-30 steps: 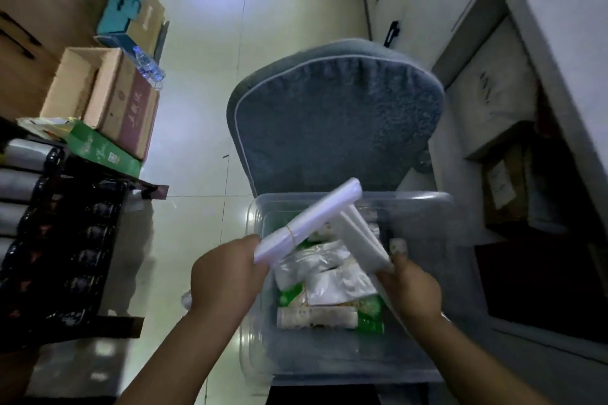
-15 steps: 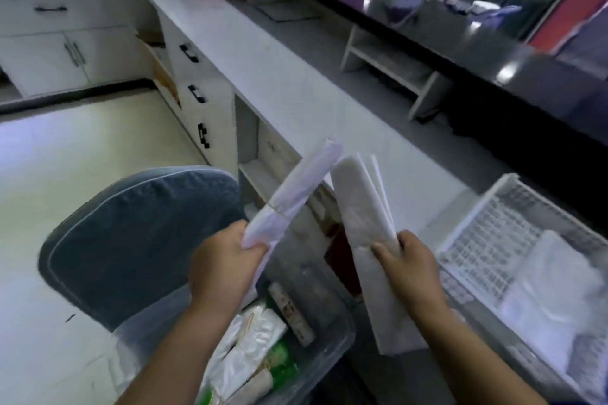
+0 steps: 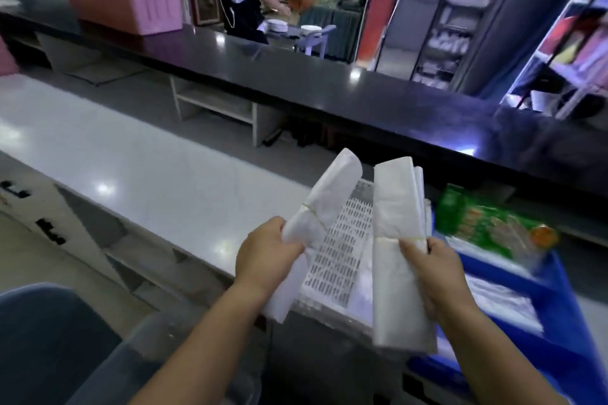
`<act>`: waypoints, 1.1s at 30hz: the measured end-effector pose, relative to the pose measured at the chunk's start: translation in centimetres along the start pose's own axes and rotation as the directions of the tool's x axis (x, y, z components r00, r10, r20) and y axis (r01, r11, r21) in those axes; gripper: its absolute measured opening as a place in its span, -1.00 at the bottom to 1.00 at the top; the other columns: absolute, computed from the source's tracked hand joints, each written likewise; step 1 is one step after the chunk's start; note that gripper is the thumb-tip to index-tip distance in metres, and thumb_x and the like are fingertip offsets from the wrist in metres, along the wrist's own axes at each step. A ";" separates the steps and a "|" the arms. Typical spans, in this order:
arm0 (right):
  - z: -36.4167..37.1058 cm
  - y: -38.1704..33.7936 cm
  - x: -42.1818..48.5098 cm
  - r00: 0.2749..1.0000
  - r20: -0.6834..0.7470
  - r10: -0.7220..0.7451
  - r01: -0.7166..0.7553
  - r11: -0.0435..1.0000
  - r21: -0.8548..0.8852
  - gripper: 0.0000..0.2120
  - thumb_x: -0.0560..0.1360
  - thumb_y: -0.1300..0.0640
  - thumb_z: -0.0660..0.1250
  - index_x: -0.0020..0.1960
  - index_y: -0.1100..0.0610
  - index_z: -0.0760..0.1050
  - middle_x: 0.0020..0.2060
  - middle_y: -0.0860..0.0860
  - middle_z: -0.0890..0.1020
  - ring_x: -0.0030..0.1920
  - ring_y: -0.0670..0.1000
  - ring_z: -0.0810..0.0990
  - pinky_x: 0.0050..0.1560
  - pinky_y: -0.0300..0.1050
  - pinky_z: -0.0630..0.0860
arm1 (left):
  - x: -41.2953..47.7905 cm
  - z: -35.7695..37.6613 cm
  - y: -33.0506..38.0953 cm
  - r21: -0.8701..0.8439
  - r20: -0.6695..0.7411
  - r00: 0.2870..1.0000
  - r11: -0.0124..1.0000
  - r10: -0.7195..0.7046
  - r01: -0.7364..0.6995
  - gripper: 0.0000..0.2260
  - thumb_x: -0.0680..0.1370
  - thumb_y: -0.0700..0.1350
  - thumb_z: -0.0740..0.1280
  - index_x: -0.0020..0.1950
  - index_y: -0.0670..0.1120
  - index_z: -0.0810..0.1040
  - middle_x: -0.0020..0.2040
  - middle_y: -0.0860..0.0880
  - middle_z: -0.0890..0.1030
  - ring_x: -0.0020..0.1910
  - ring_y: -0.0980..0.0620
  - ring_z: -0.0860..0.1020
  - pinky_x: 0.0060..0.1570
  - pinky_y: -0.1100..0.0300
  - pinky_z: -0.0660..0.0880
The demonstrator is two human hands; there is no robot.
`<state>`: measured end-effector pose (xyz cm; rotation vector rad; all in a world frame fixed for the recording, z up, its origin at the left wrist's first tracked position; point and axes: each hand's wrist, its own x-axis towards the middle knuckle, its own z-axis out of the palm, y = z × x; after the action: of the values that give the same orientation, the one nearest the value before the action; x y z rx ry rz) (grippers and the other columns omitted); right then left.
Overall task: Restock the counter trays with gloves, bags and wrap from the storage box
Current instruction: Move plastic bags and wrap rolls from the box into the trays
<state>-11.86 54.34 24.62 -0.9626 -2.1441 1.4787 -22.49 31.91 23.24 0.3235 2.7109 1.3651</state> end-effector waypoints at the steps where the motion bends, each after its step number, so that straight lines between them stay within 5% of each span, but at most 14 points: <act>1: -0.6 0.3 0.8 1.000 0.001 0.014 -0.014 0.999 0.030 -0.84 0.48 0.10 0.34 -0.18 0.20 0.52 -0.23 0.17 0.64 -0.29 0.12 0.60 -0.32 -0.07 0.52 | 0.7 1.3 0.9 0.004 0.037 0.999 1.000 0.006 -0.007 -0.85 0.34 0.01 0.32 -0.35 0.03 0.38 -0.41 0.06 0.50 -0.43 0.13 0.46 -0.51 0.23 0.21; 5: -2.4 1.1 3.8 0.999 0.030 0.038 -0.040 0.996 0.082 -0.87 0.48 0.14 0.34 -0.18 0.20 0.54 -0.19 0.18 0.65 -0.18 0.18 0.63 -0.13 0.11 0.58 | 3.1 6.1 3.1 0.083 0.144 0.989 0.996 -0.033 0.021 -0.92 0.40 -0.05 0.27 -0.21 -0.02 0.40 -0.27 0.01 0.53 -0.35 0.05 0.48 -0.49 0.21 0.25; 12: -4.5 2.4 8.1 0.993 0.122 -0.010 0.002 0.998 0.065 -0.93 0.47 0.12 0.35 -0.18 0.10 0.52 -0.22 0.06 0.65 -0.22 0.07 0.63 -0.26 -0.05 0.55 | 5.0 11.3 3.6 0.238 0.121 0.985 0.967 -0.122 0.090 -0.89 0.52 -0.09 0.24 -0.02 -0.08 0.34 -0.06 -0.11 0.56 -0.17 -0.11 0.52 -0.29 0.13 0.37; 16: -4.8 2.9 9.7 0.988 0.152 -0.029 0.022 0.999 0.047 -0.93 0.45 0.13 0.35 -0.21 0.07 0.52 -0.27 0.01 0.65 -0.29 0.00 0.63 -0.39 -0.16 0.50 | 4.9 12.9 3.9 0.620 0.003 0.998 0.782 0.070 -0.057 -0.62 0.49 -0.26 0.23 0.29 -0.12 0.27 0.16 -0.08 0.46 0.05 -0.08 0.51 -0.14 0.13 0.43; 18: -4.7 3.0 10.1 0.986 0.167 -0.025 0.018 0.999 0.041 -0.93 0.45 0.12 0.35 -0.20 0.07 0.52 -0.25 0.02 0.66 -0.27 0.02 0.63 -0.34 -0.11 0.54 | 5.0 13.4 3.6 0.685 0.100 0.971 0.694 0.215 -0.224 -0.43 0.48 -0.26 0.24 0.45 -0.07 0.15 0.38 -0.08 0.33 0.31 -0.09 0.35 0.20 0.11 0.34; 20: -4.4 2.9 10.4 0.983 0.182 -0.014 0.008 0.999 0.033 -0.94 0.45 0.10 0.35 -0.18 0.06 0.52 -0.24 0.02 0.65 -0.24 0.04 0.64 -0.28 -0.04 0.59 | 5.2 13.5 3.2 0.626 0.272 0.947 0.715 0.173 -0.310 -0.38 0.51 -0.11 0.27 0.50 -0.03 0.06 0.52 -0.09 0.14 0.48 -0.09 0.13 0.42 0.05 0.12; 23: -3.8 2.9 10.4 0.982 0.188 -0.008 0.001 0.999 0.035 -0.94 0.45 0.09 0.36 -0.18 0.05 0.52 -0.24 0.01 0.65 -0.25 0.02 0.64 -0.32 -0.11 0.56 | 5.4 13.6 2.0 0.598 0.451 0.890 0.718 0.065 -0.356 -0.27 0.47 0.07 0.32 0.53 0.03 -0.02 0.57 -0.09 -0.04 0.53 -0.08 -0.04 0.47 -0.01 -0.05; 27: -3.1 2.9 10.1 0.986 0.169 0.005 -0.013 0.999 0.048 -0.96 0.45 0.10 0.36 -0.16 0.06 0.53 -0.22 0.02 0.66 -0.23 0.02 0.64 -0.30 -0.11 0.56 | 5.9 13.3 1.5 0.641 0.493 0.869 0.660 0.036 -0.391 -0.30 0.50 0.07 0.28 0.53 0.04 -0.04 0.57 -0.09 -0.05 0.53 -0.08 -0.07 0.47 -0.01 -0.07; 30: -2.4 2.6 9.4 0.989 0.146 0.016 -0.028 0.996 0.081 -0.92 0.45 0.12 0.35 -0.13 0.13 0.53 -0.19 0.11 0.66 -0.19 0.11 0.65 -0.19 0.05 0.60 | 5.7 13.0 3.3 0.495 0.422 0.896 0.793 0.137 -0.354 -0.52 0.57 0.04 0.18 0.47 -0.04 0.21 0.50 -0.09 0.24 0.49 -0.09 0.14 0.43 0.06 0.11; 32: -1.4 2.1 8.9 0.990 0.141 0.022 -0.042 0.989 0.143 -0.91 0.46 0.14 0.35 -0.13 0.17 0.53 -0.17 0.16 0.67 -0.16 0.16 0.65 -0.12 0.10 0.60 | 5.1 12.4 5.3 0.095 0.334 0.933 0.980 0.134 -0.175 -0.69 0.60 0.01 0.16 0.31 -0.03 0.44 0.28 0.00 0.52 0.31 -0.02 0.43 0.25 0.15 0.34; 33: -0.7 1.7 8.7 0.989 0.143 0.026 -0.051 0.983 0.175 -0.91 0.47 0.14 0.35 -0.13 0.17 0.53 -0.17 0.15 0.67 -0.17 0.14 0.66 -0.15 0.08 0.61 | 4.9 12.0 6.1 -0.163 0.373 0.923 0.986 0.093 -0.034 -0.74 0.60 0.00 0.18 0.23 -0.01 0.51 0.17 0.03 0.61 0.20 0.01 0.53 0.15 0.17 0.44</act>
<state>-16.95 61.36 22.61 -0.8640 -2.0531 1.7719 -24.25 45.99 21.04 0.5991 2.2845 1.3524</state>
